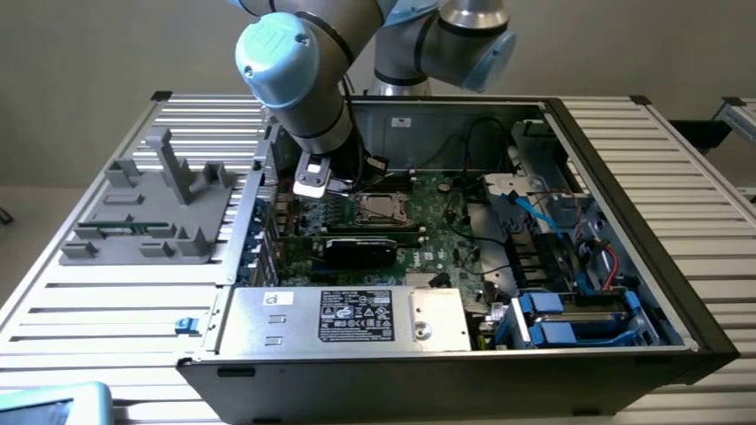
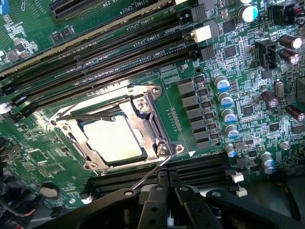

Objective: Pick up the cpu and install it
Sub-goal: 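Install the first cpu locking lever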

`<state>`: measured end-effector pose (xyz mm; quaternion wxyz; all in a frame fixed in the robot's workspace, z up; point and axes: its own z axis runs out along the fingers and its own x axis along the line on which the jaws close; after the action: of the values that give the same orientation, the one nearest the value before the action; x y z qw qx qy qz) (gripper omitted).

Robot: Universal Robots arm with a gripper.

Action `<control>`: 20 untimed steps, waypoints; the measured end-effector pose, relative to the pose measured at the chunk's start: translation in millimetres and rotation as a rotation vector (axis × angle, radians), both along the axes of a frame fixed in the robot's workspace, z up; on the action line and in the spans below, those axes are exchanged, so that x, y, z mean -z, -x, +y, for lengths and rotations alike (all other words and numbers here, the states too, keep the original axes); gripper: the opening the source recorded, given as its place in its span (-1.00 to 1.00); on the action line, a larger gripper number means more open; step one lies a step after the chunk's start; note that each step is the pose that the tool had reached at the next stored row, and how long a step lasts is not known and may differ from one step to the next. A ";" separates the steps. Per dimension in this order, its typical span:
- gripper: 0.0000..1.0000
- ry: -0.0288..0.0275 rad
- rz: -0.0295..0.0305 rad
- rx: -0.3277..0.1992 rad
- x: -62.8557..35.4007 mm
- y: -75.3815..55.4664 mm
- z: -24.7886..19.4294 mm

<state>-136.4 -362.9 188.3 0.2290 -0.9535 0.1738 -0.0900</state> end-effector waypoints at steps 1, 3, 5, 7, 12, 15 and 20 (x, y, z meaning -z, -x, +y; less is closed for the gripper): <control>-0.76 -0.0002 0.0000 0.001 0.2 0.0 0.2; -0.76 -0.0010 0.0000 0.001 0.3 0.0 0.5; -0.76 -0.0012 -0.0001 0.002 0.3 0.0 0.5; -0.76 -0.0015 0.0000 0.002 0.3 0.0 0.5; -0.76 -0.0028 -0.0002 0.001 0.4 0.0 0.0; -0.76 -0.0063 -0.0004 0.002 0.3 0.1 -0.7; -0.76 -0.0082 -0.0019 0.003 0.3 0.0 -0.8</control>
<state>-136.4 -363.7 188.0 0.2330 -0.9523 0.1753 -0.0905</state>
